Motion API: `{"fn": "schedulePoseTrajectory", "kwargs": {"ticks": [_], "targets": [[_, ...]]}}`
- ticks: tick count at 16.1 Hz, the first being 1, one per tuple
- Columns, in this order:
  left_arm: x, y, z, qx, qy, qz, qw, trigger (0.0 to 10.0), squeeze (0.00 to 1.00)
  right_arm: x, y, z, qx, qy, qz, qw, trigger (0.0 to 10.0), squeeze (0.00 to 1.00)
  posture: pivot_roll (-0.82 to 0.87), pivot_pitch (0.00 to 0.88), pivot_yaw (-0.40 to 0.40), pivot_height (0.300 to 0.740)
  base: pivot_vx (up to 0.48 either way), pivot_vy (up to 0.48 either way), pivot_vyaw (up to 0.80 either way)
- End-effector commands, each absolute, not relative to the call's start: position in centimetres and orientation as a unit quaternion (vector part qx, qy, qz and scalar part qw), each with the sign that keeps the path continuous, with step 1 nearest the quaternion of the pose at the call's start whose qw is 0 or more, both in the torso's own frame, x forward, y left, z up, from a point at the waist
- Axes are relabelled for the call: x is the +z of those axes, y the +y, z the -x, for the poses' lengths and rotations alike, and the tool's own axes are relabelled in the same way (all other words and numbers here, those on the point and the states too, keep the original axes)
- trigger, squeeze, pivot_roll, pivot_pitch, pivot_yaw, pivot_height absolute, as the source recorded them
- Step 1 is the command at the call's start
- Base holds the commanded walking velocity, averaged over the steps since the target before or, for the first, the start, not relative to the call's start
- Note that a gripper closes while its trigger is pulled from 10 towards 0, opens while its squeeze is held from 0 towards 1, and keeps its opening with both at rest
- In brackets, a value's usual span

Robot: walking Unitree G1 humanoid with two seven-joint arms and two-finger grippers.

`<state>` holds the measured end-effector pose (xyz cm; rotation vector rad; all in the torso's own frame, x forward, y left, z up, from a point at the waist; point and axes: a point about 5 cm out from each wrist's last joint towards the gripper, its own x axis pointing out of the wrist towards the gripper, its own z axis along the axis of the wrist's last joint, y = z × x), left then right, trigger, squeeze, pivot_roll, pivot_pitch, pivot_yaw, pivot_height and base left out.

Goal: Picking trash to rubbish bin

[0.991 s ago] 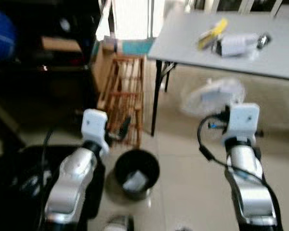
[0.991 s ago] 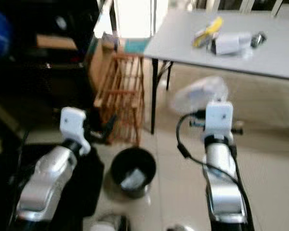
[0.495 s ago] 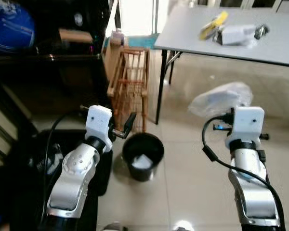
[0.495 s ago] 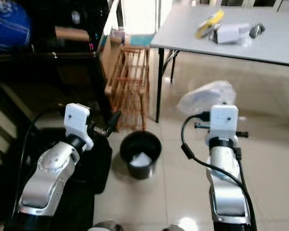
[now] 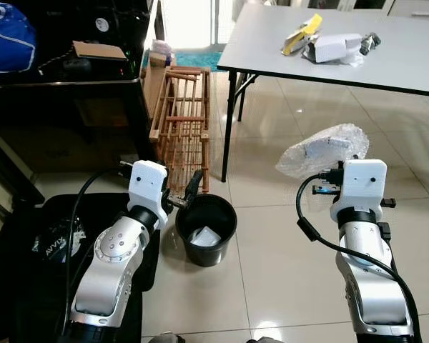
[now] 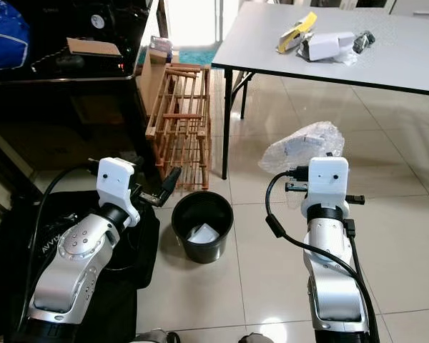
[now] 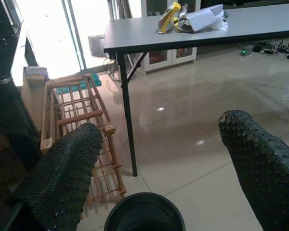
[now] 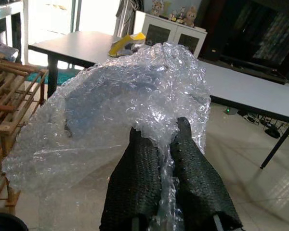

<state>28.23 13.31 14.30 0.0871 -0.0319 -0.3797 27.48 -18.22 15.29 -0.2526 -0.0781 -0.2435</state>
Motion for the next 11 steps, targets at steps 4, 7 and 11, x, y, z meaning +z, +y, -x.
{"fn": "schedulePoseTrajectory", "kwargs": {"ticks": [4,7,11], "targets": [[14.52,12.97,-28.33,-0.201,-0.021,-0.044,0.978,10.0,0.0,15.42,-18.5,-27.59,-0.129,-0.036,0.133,0.982,10.0,0.0,0.03,0.11,0.011,0.74,0.0,0.0,0.55],[14.44,12.9,-28.3,-0.202,-0.02,-0.043,0.978,10.0,0.0,15.32,-18.54,-27.61,-0.128,-0.033,0.133,0.982,10.0,0.0,0.03,0.111,0.01,0.74,0.0,0.0,0.8],[14.37,12.72,-28.36,-0.206,-0.021,-0.041,0.977,10.0,0.0,15.25,-18.39,-27.63,-0.127,-0.033,0.129,0.983,10.0,0.0,0.03,0.111,0.01,0.74,0.0,0.0,0.2]]}}
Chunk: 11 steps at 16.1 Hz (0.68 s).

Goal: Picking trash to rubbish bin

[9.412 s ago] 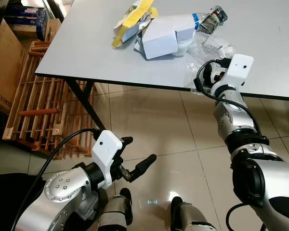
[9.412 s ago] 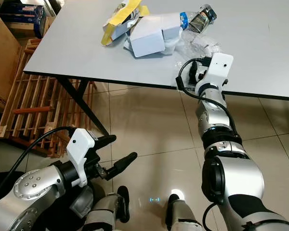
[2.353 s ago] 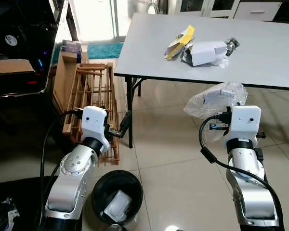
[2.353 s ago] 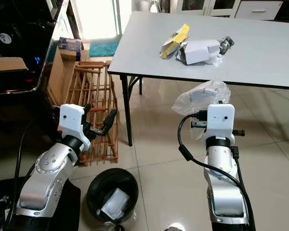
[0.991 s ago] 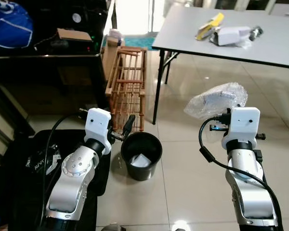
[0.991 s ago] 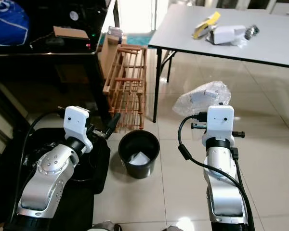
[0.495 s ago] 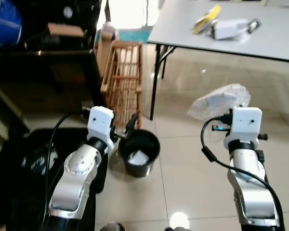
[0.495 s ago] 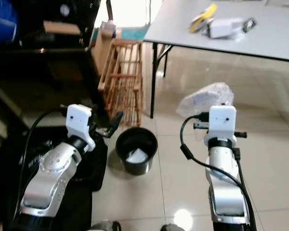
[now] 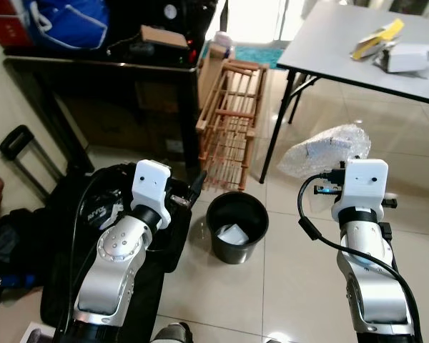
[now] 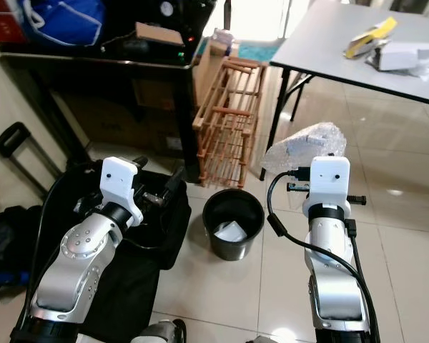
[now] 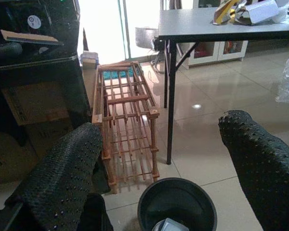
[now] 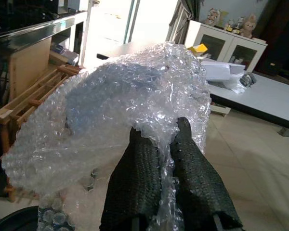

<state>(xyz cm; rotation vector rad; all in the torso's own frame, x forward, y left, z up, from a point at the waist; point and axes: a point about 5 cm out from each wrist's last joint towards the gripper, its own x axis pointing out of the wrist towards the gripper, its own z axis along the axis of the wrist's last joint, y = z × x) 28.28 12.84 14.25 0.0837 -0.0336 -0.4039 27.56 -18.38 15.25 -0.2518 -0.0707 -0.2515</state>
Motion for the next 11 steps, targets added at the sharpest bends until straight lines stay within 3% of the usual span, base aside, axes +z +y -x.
{"fn": "schedulePoseTrajectory", "kwargs": {"ticks": [1,3,11], "targets": [[14.54,12.59,-28.37,-0.212,-0.027,-0.037,0.976,10.0,0.0,15.24,-18.4,-27.62,-0.127,-0.032,0.128,0.983,10.0,0.0,0.03,0.111,0.01,0.74,0.0,0.0,0.0],[14.7,12.48,-28.41,-0.215,-0.031,-0.039,0.975,10.0,0.0,15.24,-18.44,-27.64,-0.128,-0.032,0.129,0.983,10.0,0.0,0.02,0.109,0.012,0.74,0.135,0.0,0.0],[14.68,12.31,-28.29,-0.223,-0.035,-0.044,0.973,10.0,0.0,15.25,-18.41,-27.64,-0.131,-0.034,0.132,0.982,10.0,0.0,0.02,0.108,0.011,0.74,0.48,0.0,0.0]]}}
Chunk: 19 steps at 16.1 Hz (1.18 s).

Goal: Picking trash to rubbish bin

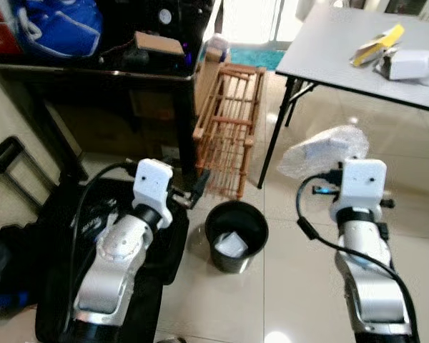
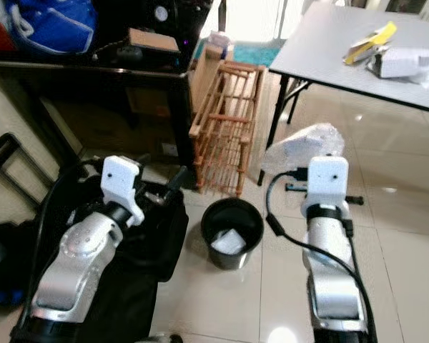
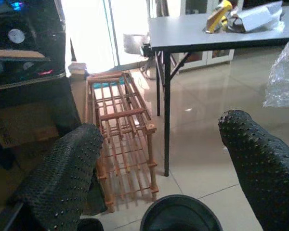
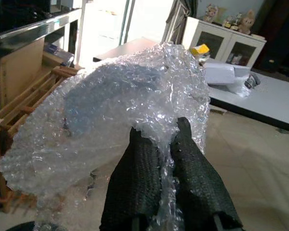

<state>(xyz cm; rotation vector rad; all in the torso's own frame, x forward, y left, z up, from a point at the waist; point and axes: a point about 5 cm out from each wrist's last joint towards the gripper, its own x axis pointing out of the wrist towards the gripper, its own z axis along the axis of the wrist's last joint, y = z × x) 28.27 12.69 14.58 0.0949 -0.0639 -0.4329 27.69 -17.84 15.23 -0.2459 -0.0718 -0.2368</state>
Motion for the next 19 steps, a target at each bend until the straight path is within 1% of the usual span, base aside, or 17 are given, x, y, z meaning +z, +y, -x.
{"fn": "schedulePoseTrajectory", "kwargs": {"ticks": [1,7,9,19], "targets": [[14.67,12.28,-28.24,-0.225,-0.035,-0.045,0.973,10.0,0.0,15.24,-18.38,-27.63,-0.131,-0.034,0.133,0.982,10.0,0.0,0.02,0.108,0.011,0.74,0.48,0.0,0.0],[14.61,12.23,-28.22,-0.227,-0.036,-0.047,0.972,10.0,0.0,15.18,-18.35,-27.71,-0.132,-0.034,0.137,0.981,10.0,0.0,0.02,0.106,0.01,0.74,0.48,0.0,0.0],[14.68,12.13,-28.13,-0.229,-0.037,-0.031,0.972,10.0,0.0,15.13,-18.28,-27.71,-0.132,-0.034,0.137,0.981,10.0,0.0,0.02,0.106,0.01,0.74,0.0,0.0,0.0],[14.25,11.67,-27.63,-0.246,-0.03,-0.033,0.968,10.0,0.0,14.85,-17.79,-27.69,-0.125,-0.028,0.132,0.983,10.0,0.0,0.02,0.128,0.01,0.74,0.0,0.0,0.0]]}}
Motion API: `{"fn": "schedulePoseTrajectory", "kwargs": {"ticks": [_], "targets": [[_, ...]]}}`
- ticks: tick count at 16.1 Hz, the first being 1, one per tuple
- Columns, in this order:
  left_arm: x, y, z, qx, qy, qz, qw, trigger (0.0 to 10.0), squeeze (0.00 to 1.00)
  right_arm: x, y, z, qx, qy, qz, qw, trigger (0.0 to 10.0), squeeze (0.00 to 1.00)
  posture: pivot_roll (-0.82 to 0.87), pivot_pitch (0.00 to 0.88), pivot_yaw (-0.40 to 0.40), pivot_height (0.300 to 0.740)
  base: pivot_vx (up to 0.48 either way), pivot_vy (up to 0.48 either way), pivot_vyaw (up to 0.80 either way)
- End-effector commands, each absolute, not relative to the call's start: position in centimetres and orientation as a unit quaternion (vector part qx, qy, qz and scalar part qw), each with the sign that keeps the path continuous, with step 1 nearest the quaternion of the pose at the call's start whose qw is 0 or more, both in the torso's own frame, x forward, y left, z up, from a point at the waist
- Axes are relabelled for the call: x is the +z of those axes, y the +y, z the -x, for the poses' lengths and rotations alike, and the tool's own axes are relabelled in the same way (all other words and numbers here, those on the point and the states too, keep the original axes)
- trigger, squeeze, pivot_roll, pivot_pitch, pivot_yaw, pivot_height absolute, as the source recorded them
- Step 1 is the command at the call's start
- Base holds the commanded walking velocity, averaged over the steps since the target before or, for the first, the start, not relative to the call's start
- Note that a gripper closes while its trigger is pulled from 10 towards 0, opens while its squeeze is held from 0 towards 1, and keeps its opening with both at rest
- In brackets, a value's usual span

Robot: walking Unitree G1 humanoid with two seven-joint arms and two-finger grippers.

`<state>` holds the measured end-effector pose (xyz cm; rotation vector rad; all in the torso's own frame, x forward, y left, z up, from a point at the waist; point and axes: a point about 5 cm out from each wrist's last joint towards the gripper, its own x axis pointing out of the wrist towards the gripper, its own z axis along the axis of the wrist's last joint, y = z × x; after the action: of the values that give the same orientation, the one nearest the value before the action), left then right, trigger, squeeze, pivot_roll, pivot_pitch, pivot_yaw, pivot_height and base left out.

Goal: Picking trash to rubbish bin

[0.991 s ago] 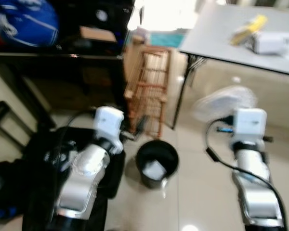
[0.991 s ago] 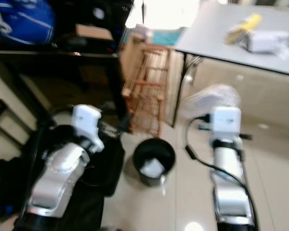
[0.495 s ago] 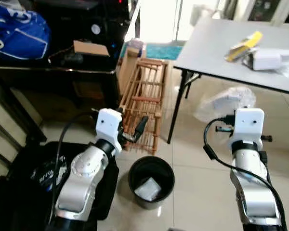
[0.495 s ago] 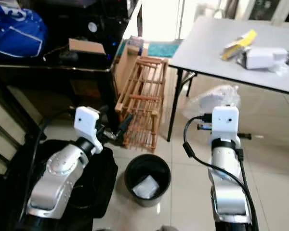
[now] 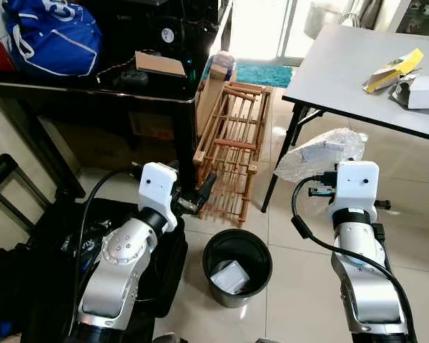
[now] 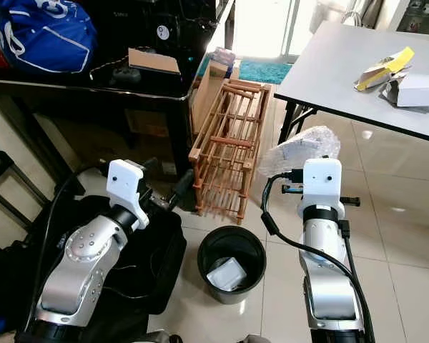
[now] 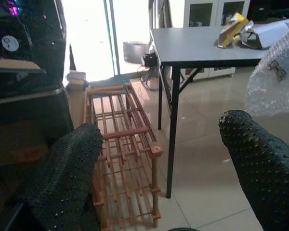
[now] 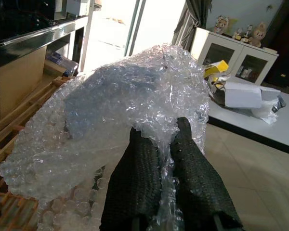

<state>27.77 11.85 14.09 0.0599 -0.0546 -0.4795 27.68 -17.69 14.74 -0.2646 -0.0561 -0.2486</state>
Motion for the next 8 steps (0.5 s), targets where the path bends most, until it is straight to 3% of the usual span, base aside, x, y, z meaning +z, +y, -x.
{"fn": "schedulePoseTrajectory", "kwargs": {"ticks": [1,8], "targets": [[14.1,11.8,-27.5,-0.245,-0.026,-0.034,0.969,10.0,0.0,14.7,-17.6,-27.8,-0.123,-0.024,0.129,0.984,10.0,0.0,0.03,0.143,0.014,0.74,0.0,0.0,0.0],[12.3,13.9,-24.1,-0.292,0.031,-0.048,0.955,10.0,0.0,12.8,-17.3,-28.8,-0.118,0.01,0.144,0.983,10.0,0.0,0.08,0.289,0.024,0.74,0.0,0.0,0.0]]}}
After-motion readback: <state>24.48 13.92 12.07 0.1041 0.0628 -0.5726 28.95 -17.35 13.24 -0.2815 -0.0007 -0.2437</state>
